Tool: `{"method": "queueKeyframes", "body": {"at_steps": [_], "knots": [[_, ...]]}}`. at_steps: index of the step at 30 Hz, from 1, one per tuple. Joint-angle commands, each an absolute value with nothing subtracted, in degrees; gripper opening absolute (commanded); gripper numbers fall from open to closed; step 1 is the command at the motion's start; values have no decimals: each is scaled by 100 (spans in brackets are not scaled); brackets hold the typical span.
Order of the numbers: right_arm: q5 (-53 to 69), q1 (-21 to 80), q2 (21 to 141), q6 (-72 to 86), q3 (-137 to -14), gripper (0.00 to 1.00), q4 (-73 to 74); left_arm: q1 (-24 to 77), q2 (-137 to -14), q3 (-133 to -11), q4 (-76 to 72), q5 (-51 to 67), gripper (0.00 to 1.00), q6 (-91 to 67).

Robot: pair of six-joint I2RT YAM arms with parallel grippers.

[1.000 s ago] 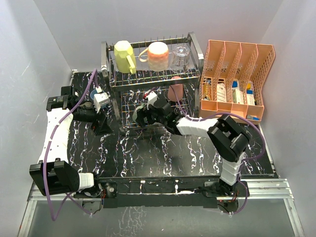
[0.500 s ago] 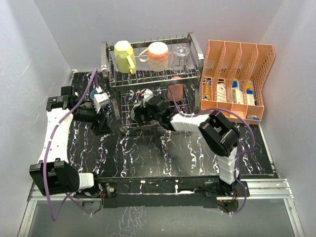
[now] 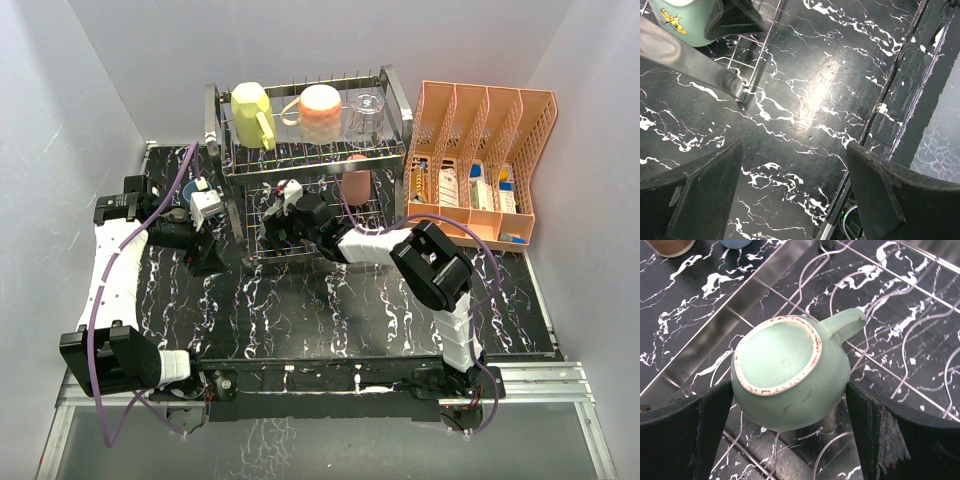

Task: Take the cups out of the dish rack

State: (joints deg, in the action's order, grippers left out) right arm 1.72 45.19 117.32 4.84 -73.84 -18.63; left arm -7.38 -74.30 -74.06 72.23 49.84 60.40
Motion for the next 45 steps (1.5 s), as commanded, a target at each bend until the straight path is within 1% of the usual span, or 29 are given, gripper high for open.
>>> {"method": "queueKeyframes", "body": {"at_steps": [1,5,8,10,16,25,31,35,37,41,45], "knots": [[853,4336,11835,-157,-7785,99,-2360,-731,-7259,-7615,7529,5074,81,6304],[1947,4090,11907,-646,-7811,98,-2311,-730,-7225,-7650,7587,5058,81,6347],[2359,4077,11899,-1308,-7749,98,-2295,-736,-7225,-7677,7653,5016,81,6392],[2370,4031,11935,-1616,-7837,98,-2221,-733,-7225,-7687,7688,4987,81,6416],[2742,3663,11945,-1492,-8003,99,-2205,-730,-7173,-7717,7748,4955,82,6476],[2821,3819,12000,-1574,-8047,99,-2290,-735,-7260,-7750,7721,5035,82,6475],[2258,3924,12328,-1295,-8505,98,-2305,-733,-7229,-7744,7751,5003,82,6513],[1223,4090,12407,-901,-8653,98,-2433,-730,-7183,-7668,7738,4975,82,6565],[540,4192,12378,-678,-8634,98,-2446,-734,-7181,-7651,7723,4966,82,6569],[-34,4312,12234,-169,-8303,98,-2823,-734,-7183,-7628,7726,4984,82,6591],[-426,4422,12328,-27,-8303,96,-2951,-733,-7159,-7621,7744,4971,82,6618]]}}
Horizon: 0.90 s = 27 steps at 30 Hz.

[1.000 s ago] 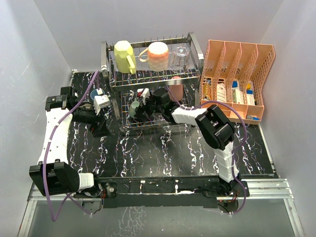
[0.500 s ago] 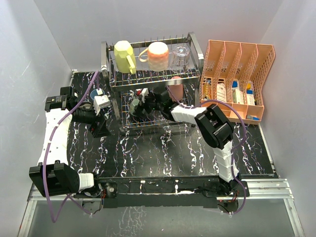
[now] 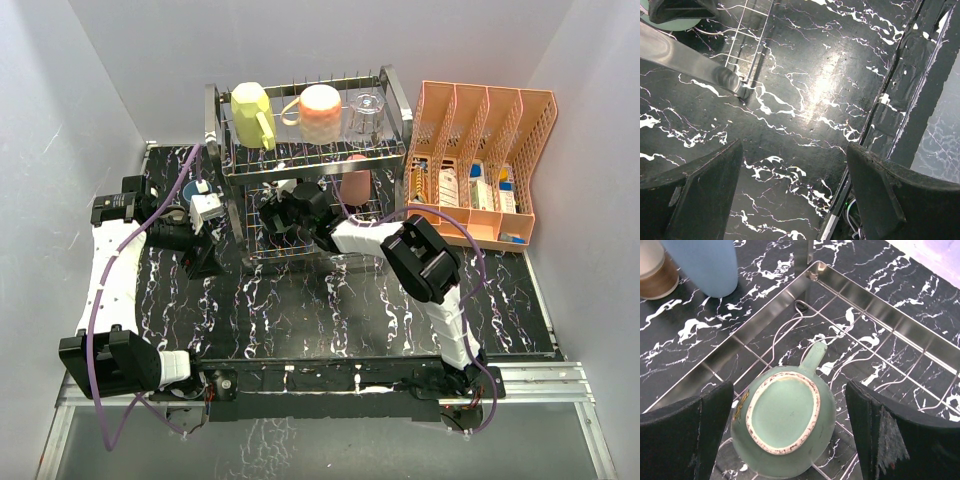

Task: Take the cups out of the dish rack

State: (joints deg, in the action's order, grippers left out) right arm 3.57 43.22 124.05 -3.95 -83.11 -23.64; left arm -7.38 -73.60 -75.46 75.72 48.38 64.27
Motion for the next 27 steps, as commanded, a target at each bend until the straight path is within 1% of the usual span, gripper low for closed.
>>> {"method": "queueKeyframes", "body": {"at_steps": [1,5,10,13,15,18,24,27], "knots": [[-587,4440,12386,-7,-8349,95,-2908,-730,-7153,-7620,7764,4966,82,6631],[-926,4470,12462,140,-8463,90,-2670,-736,-7082,-7600,7779,4903,82,6691],[-1343,4500,12471,434,-8470,88,-2360,-732,-7073,-7563,7745,4893,82,6732],[-1349,4508,12510,639,-8475,81,-2284,-731,-7088,-7583,7751,4913,82,6724],[-1253,4509,12476,723,-8410,75,-2315,-736,-7074,-7594,7761,4896,82,6719],[-990,4493,12255,761,-8155,61,-2567,-730,-7026,-7581,7746,4828,82,6725],[220,4275,11585,1274,-7507,22,-3020,-732,-7053,-7522,7708,4978,82,6754],[645,4183,11349,1509,-7256,13,-3117,-733,-7003,-7432,7616,5095,82,6759]]}}
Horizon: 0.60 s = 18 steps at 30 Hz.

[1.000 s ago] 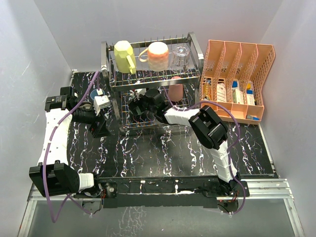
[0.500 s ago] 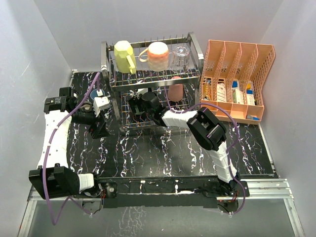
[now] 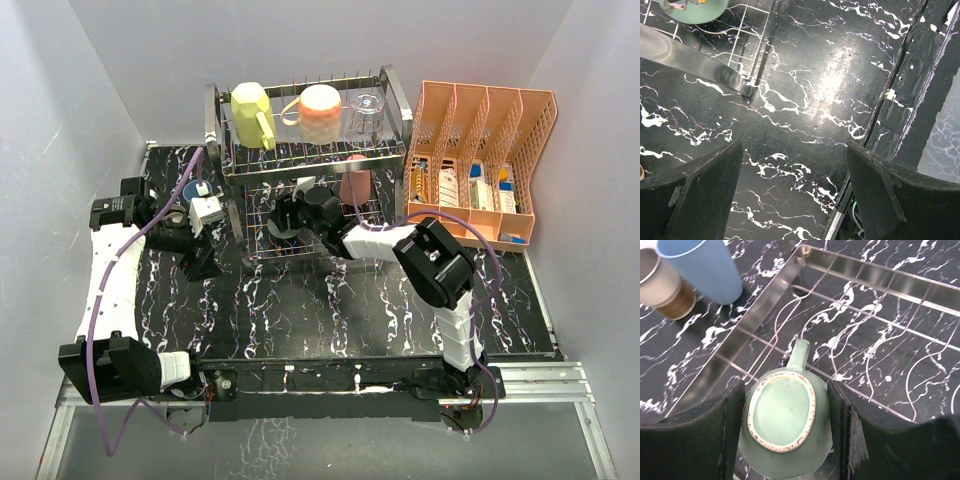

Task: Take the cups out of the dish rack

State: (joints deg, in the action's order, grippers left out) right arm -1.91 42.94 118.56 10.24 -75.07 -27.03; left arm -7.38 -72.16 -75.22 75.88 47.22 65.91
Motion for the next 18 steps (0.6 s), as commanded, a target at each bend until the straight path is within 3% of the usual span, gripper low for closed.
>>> {"method": "queueKeyframes", "body": {"at_steps": [1,11,18], "knots": [[762,4173,11283,1576,-7165,12,-3158,-730,-6971,-7370,7560,5116,82,6763],[2054,3705,11080,3628,-6598,8,-3704,-655,-6304,-6232,5964,5234,81,6501],[2320,3614,11131,5140,-6523,8,-3824,-225,-5758,-5577,4380,5008,80,6076]]}}
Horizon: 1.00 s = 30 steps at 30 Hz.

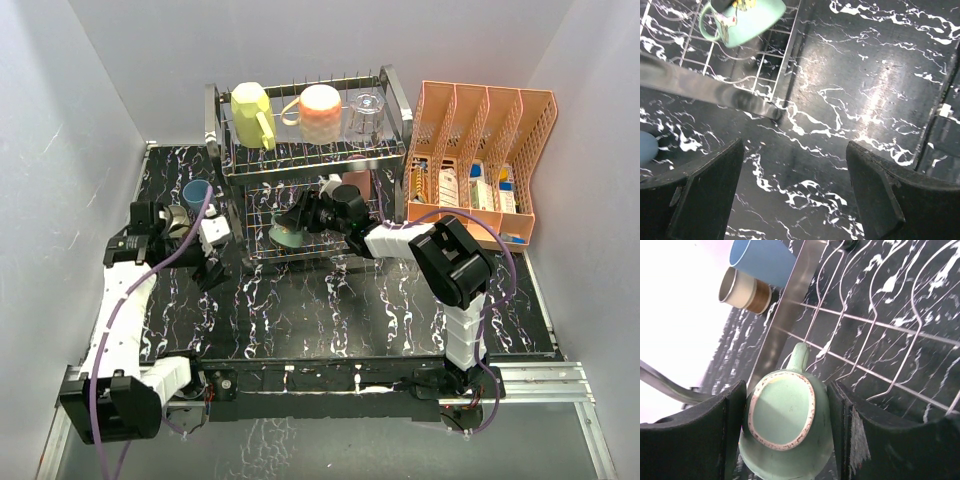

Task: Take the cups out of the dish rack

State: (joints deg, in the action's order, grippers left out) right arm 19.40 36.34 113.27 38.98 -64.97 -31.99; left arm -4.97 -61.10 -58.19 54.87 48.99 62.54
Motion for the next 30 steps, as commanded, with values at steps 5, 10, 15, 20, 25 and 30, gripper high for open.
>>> {"method": "queueKeyframes", "body": {"at_steps": [5,10,15,20,25,30], "knots": [[2573,3538,11219,6351,-6558,8,-3693,243,-5448,-5231,3487,4667,79,5955],[2792,3545,11220,7007,-6586,8,-3639,746,-5297,-4900,2783,4240,76,6078],[2956,3548,11099,7497,-6544,8,-3656,1183,-5272,-4687,2215,3972,71,6346],[3119,3550,11019,8036,-6497,8,-3647,1559,-5343,-4457,1386,3635,67,6437],[3231,3626,10972,8569,-6346,8,-3928,1799,-5538,-4468,1292,3573,65,6872],[3281,3808,10848,8917,-6266,8,-4178,1936,-5732,-4491,965,3378,58,6896]]}}
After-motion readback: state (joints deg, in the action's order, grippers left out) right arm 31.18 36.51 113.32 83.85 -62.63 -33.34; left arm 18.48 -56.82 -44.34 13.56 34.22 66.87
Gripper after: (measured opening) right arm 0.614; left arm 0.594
